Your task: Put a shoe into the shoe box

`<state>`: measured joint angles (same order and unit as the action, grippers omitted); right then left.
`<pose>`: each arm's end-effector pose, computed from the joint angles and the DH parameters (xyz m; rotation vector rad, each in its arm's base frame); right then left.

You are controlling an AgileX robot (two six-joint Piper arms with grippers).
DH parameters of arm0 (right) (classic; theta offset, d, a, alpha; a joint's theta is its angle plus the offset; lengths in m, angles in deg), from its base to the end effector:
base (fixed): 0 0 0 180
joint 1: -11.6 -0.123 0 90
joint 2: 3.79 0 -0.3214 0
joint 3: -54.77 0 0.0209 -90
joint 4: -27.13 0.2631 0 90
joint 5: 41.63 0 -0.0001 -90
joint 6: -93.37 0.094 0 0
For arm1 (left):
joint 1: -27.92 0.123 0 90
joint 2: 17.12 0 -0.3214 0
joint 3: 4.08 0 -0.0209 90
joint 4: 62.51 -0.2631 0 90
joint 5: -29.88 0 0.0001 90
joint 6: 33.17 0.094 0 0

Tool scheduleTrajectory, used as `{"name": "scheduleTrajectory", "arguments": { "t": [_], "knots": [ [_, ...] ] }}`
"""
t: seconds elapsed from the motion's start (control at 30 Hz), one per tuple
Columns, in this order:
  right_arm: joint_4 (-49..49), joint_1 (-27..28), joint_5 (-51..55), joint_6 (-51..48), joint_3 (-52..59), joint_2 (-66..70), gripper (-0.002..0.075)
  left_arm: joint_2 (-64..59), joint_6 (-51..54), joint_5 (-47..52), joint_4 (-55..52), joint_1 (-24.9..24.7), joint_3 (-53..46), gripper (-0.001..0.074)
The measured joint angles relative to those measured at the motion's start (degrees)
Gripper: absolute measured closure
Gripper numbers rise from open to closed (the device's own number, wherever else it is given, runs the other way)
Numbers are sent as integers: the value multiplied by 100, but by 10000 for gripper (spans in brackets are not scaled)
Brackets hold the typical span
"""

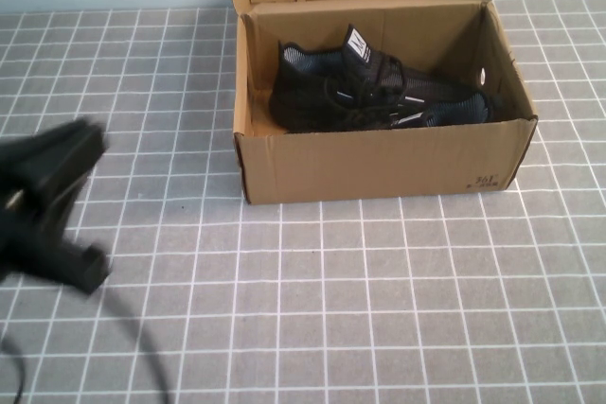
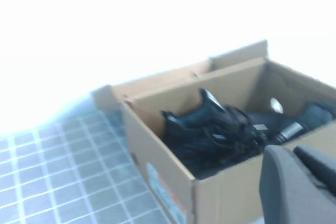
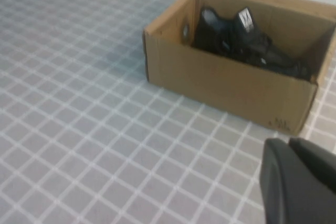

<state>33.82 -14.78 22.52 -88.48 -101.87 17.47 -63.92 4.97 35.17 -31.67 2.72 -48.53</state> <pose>-0.0412 -0.0094 0.4116 -0.4900 1.8527 0.4243 0.1219 -0.0623 0.3629 0.5057 1.6012 -0.2738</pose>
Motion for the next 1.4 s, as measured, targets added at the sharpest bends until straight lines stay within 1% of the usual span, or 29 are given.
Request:
{"name": "scheduleTrajectory", "arguments": {
  "t": [0.13, 0.3, 0.43, 0.63, 0.77, 0.93, 1.07, 1.2, 1.3, 1.4],
  "knots": [
    [150, 0, -772, 5, 408, 0, 742, 818, 0, -726, 327, 0, -981, 736],
    [270, 0, -1292, 14, 853, 0, 742, 1254, 0, -1022, 434, 0, -1666, 736],
    [423, 0, -1604, 18, 1220, 10, 742, 1214, 0, -1221, 447, 0, -2190, 736],
    [683, 0, -2678, 18, 1738, 21, 742, 643, -40, -1491, 585, 0, -2793, 736],
    [749, 0, -3110, 18, 1904, 21, 742, 56, -125, -1518, 730, 0, -2937, 736],
    [803, 0, -3223, 18, 1904, 21, 742, -629, -150, -1507, 754, 0, -2937, 736],
    [831, 0, -3223, 18, 1904, 21, 742, -1026, -376, -1484, 742, 0, -2937, 736],
    [853, 0, -3139, 18, 1904, 21, 742, -796, -449, -1594, 664, 0, -2937, 736],
    [877, 0, -3089, 18, 1904, 21, 742, -263, -453, -1558, 560, 0, -2937, 736],
    [903, 0, -3075, 18, 1904, 21, 742, 373, -466, -1281, 488, 0, -2937, 736]
  ]
}}
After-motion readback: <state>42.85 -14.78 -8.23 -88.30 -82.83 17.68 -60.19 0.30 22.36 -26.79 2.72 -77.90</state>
